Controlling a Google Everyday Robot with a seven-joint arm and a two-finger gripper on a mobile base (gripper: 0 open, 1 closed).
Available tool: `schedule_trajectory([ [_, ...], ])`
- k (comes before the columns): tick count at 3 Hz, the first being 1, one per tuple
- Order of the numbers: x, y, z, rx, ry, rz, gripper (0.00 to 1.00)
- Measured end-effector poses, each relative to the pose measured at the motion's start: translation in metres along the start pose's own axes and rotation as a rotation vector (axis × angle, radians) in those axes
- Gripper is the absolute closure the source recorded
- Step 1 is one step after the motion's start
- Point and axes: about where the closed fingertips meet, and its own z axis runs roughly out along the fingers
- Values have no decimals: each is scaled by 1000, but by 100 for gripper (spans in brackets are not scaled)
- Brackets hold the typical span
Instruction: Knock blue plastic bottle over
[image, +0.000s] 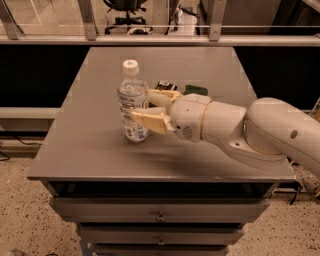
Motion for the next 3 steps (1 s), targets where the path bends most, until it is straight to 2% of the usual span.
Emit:
schedule_trajectory([
  [1,3,-2,-1,-16,-37,6,88],
  [2,4,-3,-1,-41,-60,5,100],
  [3,2,-3,0,-74,-44,-6,100],
])
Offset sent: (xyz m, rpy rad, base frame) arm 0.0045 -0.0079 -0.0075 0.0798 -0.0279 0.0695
